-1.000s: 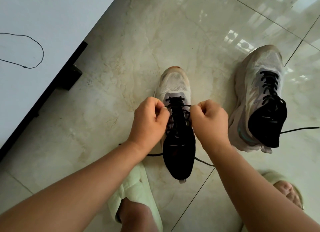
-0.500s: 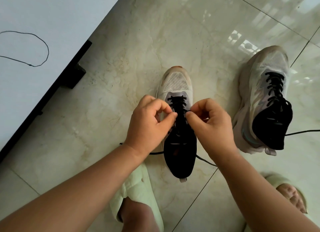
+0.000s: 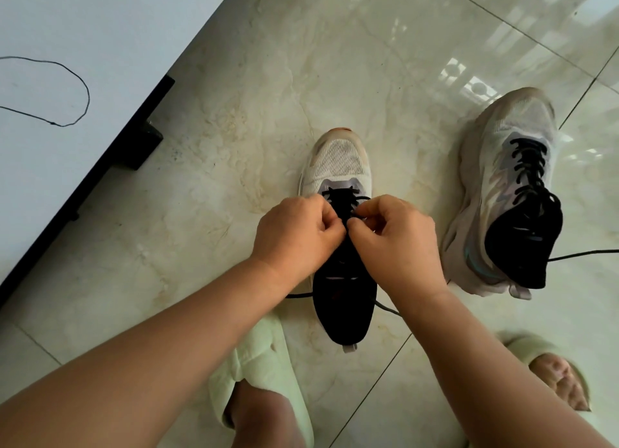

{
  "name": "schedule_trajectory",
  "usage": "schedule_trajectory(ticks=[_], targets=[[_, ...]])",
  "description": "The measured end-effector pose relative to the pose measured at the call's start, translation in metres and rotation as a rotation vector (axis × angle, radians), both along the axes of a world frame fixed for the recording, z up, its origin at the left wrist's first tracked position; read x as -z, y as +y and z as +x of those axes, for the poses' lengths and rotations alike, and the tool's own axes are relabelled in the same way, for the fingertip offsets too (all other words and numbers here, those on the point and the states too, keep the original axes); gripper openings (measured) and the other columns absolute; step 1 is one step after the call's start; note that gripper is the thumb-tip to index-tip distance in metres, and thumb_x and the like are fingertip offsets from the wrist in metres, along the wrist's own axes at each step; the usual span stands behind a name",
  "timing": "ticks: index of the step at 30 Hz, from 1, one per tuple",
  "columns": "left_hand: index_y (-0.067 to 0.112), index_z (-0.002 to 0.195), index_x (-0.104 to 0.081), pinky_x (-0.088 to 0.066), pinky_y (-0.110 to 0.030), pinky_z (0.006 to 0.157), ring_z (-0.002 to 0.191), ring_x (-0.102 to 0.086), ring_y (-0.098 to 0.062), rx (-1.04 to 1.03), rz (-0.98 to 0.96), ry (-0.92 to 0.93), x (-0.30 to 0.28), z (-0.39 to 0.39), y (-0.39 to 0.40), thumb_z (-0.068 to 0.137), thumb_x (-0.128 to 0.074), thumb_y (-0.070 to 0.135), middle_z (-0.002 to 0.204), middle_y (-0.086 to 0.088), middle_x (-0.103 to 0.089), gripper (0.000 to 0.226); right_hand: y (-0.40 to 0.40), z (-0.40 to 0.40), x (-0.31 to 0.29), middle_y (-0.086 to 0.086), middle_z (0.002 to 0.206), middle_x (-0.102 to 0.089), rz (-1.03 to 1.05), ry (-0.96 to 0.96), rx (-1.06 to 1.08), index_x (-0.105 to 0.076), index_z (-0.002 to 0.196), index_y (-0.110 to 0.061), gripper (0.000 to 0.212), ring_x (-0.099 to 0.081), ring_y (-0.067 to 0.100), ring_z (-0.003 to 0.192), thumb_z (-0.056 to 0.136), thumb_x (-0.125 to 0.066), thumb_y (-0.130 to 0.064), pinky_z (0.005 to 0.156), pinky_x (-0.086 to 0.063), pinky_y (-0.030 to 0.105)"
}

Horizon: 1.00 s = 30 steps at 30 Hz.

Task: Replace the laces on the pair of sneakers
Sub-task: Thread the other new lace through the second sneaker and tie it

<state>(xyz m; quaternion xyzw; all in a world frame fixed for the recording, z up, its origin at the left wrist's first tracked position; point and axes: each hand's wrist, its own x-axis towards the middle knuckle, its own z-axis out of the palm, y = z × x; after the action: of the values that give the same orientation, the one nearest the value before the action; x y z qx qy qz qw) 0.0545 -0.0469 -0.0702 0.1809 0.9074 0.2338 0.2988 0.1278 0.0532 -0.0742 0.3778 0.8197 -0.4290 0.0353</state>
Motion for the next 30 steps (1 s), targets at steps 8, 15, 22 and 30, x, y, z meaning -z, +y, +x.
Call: schedule_trajectory(ticks=[8,15,22,30], targets=[[0.020,0.061,-0.061,-0.050,-0.029,0.061,0.062,-0.061,-0.014,-0.022,-0.047,-0.106,-0.004,-0.007,0.008,0.071,-0.067,0.025,0.055,0.007,-0.060,0.013,-0.004,0.004,0.006,-0.009,0.076,-0.058,-0.072,0.058,0.022,-0.056,0.078,-0.019,0.010,-0.055,0.013,0.077,0.084,-0.058,-0.012,0.069,-0.042,0.026],[0.013,0.069,-0.050,-0.038,-0.016,0.047,0.044,-0.044,-0.007,-0.258,0.310,0.099,0.010,0.008,-0.006,0.081,-0.057,0.009,0.050,0.008,-0.046,0.015,0.002,0.014,0.012,-0.005,0.071,-0.058,-0.103,0.120,0.248,-0.054,0.077,-0.021,0.015,-0.052,0.011,0.066,0.090,-0.054,-0.013,0.061,-0.041,0.023],[0.009,0.072,-0.054,-0.055,-0.031,0.055,0.057,-0.064,-0.014,-0.777,0.439,-0.183,0.024,0.016,-0.005,0.085,-0.050,0.009,0.057,0.001,-0.065,0.013,-0.007,0.009,0.013,0.004,0.079,-0.064,-0.171,0.169,0.458,-0.051,0.076,-0.026,0.019,-0.060,0.022,0.075,0.091,-0.052,-0.014,0.070,-0.052,0.039],[0.020,0.076,-0.056,-0.047,-0.022,0.064,0.064,-0.053,-0.011,-0.306,0.441,0.094,0.010,0.009,-0.014,0.080,-0.069,0.012,0.076,0.001,-0.057,0.015,-0.003,0.013,0.004,-0.007,0.076,-0.058,-0.220,0.216,0.329,-0.054,0.078,-0.030,0.017,-0.050,0.002,0.061,0.080,-0.066,-0.017,0.059,-0.046,0.019]])
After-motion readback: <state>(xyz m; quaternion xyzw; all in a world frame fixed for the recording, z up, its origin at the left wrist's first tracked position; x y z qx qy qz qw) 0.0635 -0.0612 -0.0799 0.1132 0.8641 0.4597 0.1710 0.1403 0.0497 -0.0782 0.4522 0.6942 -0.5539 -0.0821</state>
